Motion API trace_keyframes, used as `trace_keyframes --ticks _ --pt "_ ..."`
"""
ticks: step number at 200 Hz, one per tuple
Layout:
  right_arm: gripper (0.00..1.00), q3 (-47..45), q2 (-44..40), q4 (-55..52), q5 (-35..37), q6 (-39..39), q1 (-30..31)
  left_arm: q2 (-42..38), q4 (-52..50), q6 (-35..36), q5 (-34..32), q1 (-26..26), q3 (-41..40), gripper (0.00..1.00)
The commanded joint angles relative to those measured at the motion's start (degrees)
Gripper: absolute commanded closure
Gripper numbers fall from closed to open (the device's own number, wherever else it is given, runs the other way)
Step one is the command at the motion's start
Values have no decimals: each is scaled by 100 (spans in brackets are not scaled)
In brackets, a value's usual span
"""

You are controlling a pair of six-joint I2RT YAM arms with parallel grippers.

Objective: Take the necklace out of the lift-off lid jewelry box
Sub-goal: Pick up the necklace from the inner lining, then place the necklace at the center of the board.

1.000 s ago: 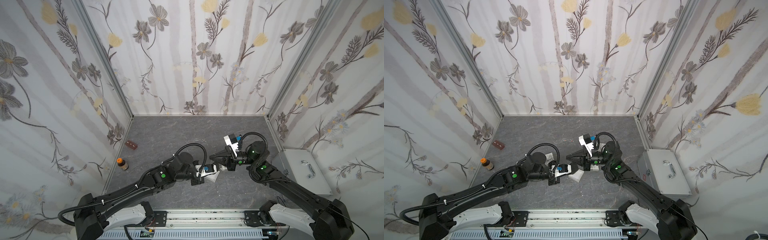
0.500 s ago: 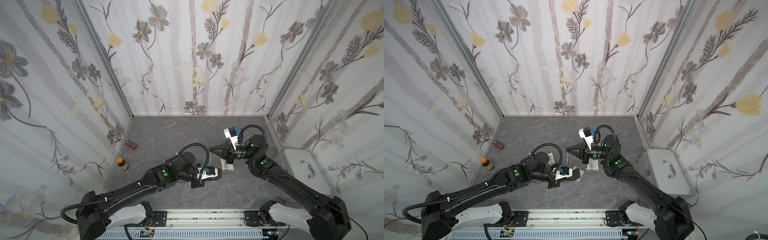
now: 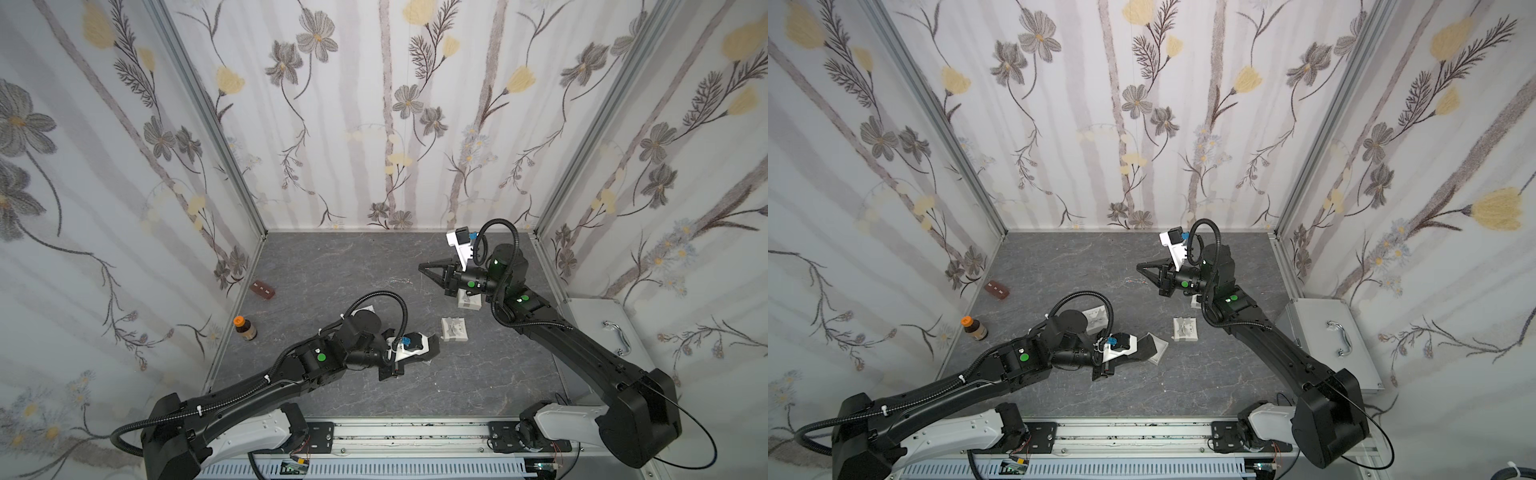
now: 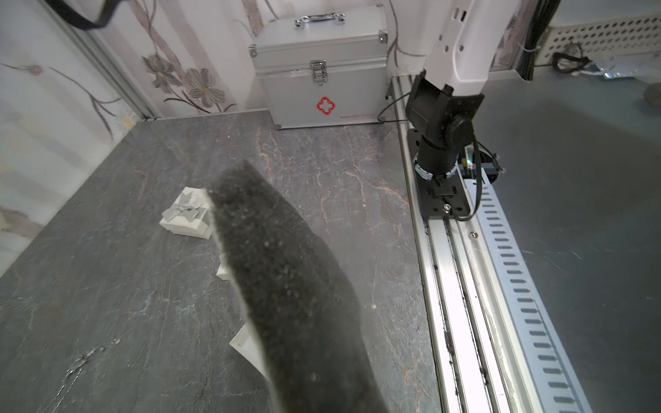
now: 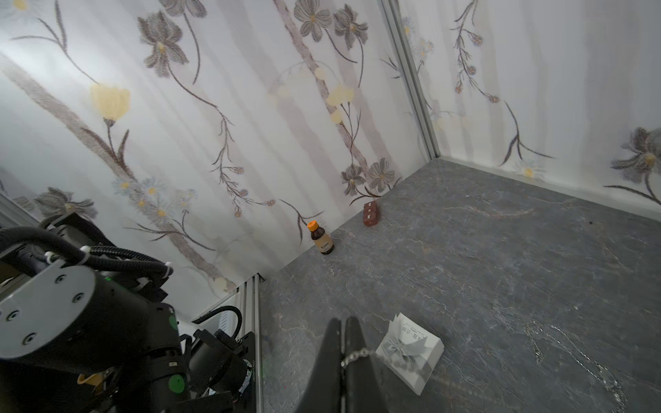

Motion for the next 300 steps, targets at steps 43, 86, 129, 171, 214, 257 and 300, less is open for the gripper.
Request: trace_keyframes --ticks 43,86,129,171,214,257,300 --pt "100 746 1320 -1304 1091 -307 -155 -919 844 -1161 -1697 32 -606 100" --pt "100 1743 2346 -2104 1179 -536 -162 -874 654 -1425 -2391 83 -568 100" --pt "100 2709 3175 -2569 1249 -684 -247 -809 758 -1485 -2659 138 -577 100" --pt "100 4100 3898 -3327 1189 -995 -482 -921 771 -1491 -2669 170 -681 100" --pt "100 5216 4520 -3835 1105 -1129 -664 -1081 832 -1486 -2705 200 -823 100" --pt "100 5388 4943 -3862 1003 -989 -878 -1097 815 -1547 -2562 213 -791 100" --pt "100 4692 4993 -3891 1160 -1028 -943 -1073 805 -1647 -2411 216 -739 100"
